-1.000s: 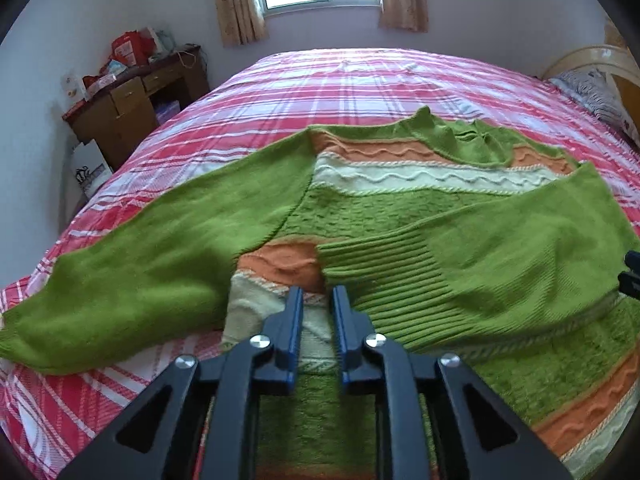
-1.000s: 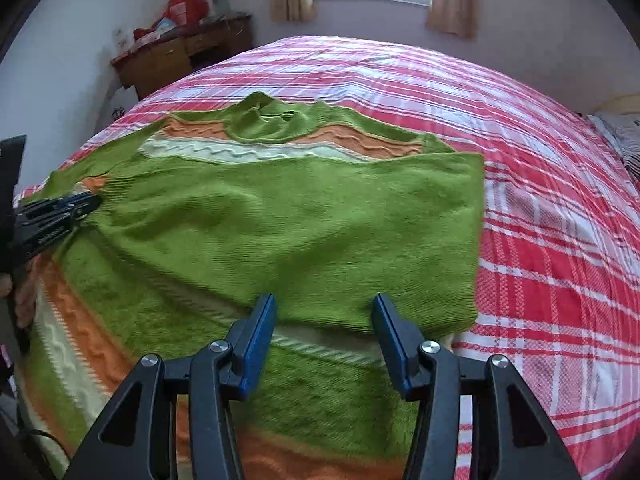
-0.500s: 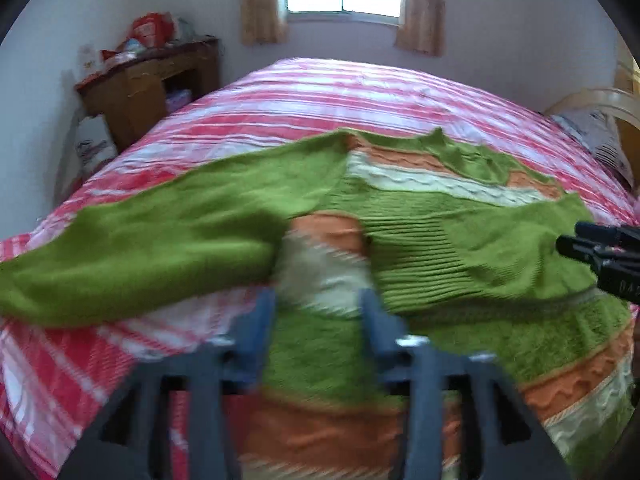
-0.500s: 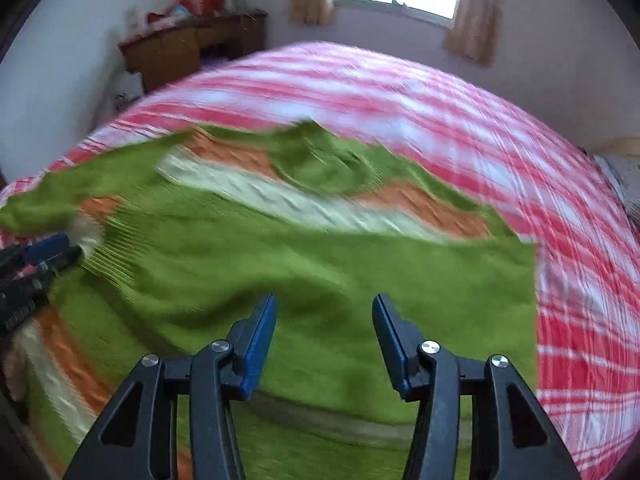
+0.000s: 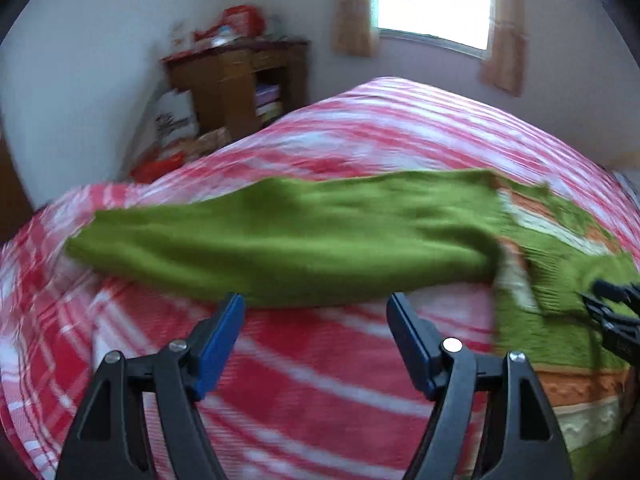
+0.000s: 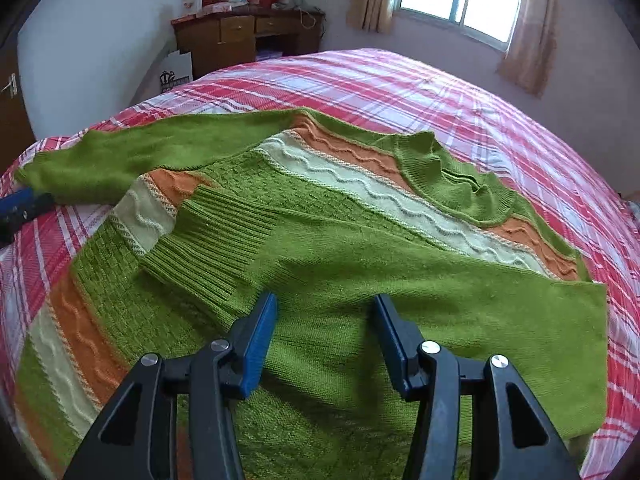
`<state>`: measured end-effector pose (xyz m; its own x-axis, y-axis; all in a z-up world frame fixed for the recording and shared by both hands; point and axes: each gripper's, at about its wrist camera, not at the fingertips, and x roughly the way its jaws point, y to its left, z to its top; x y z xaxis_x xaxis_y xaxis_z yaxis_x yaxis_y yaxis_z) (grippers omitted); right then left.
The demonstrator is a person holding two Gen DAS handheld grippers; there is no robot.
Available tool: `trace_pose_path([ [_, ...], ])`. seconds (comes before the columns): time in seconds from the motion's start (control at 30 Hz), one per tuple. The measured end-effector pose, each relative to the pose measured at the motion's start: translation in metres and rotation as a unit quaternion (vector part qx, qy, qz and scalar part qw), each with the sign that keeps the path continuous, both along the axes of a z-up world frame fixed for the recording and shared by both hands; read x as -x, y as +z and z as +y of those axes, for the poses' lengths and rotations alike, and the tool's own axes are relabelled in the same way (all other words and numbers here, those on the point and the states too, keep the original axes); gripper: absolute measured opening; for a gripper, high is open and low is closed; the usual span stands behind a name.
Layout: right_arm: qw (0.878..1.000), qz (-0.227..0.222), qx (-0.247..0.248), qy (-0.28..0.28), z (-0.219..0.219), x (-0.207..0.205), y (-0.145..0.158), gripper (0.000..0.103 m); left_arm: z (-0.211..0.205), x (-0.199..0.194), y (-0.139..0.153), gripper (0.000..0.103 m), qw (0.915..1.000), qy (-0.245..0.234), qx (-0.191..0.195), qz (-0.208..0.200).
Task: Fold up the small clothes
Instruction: 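Grasp the cuff of the other sleeve with the left tool, then lift the sleeve with the left tool and fold it across the body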
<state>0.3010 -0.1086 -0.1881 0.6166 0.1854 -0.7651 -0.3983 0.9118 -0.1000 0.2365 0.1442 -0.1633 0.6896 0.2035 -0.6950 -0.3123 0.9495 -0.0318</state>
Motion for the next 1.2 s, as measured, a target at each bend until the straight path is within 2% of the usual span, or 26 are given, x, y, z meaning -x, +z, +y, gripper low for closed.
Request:
trace_pose_path([
  [0.13,1.000,0.001,-0.008,-0.010,-0.003,-0.005,-0.001,0.058,0.057,0.008,-0.010,0.076,0.9955,0.073,0.059,0.013],
  [0.27,1.000,0.000,-0.011,-0.016,-0.005,-0.006,-0.002,0.063,0.111,0.022,-0.007,0.074,0.9831,0.145,0.111,-0.012],
  [0.33,1.000,-0.001,-0.011,-0.017,-0.004,-0.006,-0.002,0.063,0.128,0.027,-0.003,0.062,0.9768,0.165,0.134,-0.025],
  [0.4,1.000,-0.003,-0.009,-0.018,-0.004,-0.006,-0.002,0.064,0.141,0.031,0.000,0.062,0.9705,0.175,0.161,-0.041],
  [0.6,1.000,-0.007,-0.008,-0.021,-0.005,-0.005,-0.002,0.066,0.165,0.030,-0.011,0.060,0.9502,0.206,0.229,-0.046],
  [0.63,1.000,-0.007,-0.008,-0.021,-0.006,-0.005,-0.002,0.066,0.165,0.029,-0.012,0.060,0.9488,0.205,0.235,-0.049],
  [0.7,1.000,-0.009,-0.006,-0.022,-0.005,-0.005,-0.002,0.066,0.169,0.024,-0.012,0.057,0.9498,0.206,0.230,-0.053],
  [0.77,1.000,-0.010,-0.004,-0.022,-0.004,-0.004,-0.002,0.066,0.172,0.018,-0.013,0.057,0.9472,0.204,0.241,-0.054],
  [0.9,1.000,-0.011,-0.003,-0.022,-0.004,-0.004,-0.002,0.067,0.178,0.006,-0.014,0.052,0.9497,0.207,0.229,-0.054],
  [0.97,1.000,-0.012,-0.003,-0.022,-0.005,-0.004,-0.002,0.067,0.181,0.000,-0.016,0.043,0.9524,0.209,0.217,-0.046],
  [1.0,1.000,-0.012,-0.002,-0.022,-0.005,-0.004,-0.002,0.067,0.183,-0.001,-0.017,0.033,0.9522,0.211,0.217,-0.044],
  [1.03,1.000,-0.012,-0.002,-0.022,-0.005,-0.004,-0.002,0.067,0.184,-0.002,-0.019,0.014,0.9524,0.211,0.216,-0.043],
  [1.07,1.000,-0.012,-0.002,-0.022,-0.005,-0.004,-0.002,0.067,0.185,-0.003,-0.020,0.010,0.9535,0.208,0.215,-0.041],
  [1.2,1.000,-0.010,-0.004,-0.025,-0.005,-0.005,-0.002,0.069,0.182,0.000,-0.013,0.009,0.9587,0.194,0.203,-0.047],
])
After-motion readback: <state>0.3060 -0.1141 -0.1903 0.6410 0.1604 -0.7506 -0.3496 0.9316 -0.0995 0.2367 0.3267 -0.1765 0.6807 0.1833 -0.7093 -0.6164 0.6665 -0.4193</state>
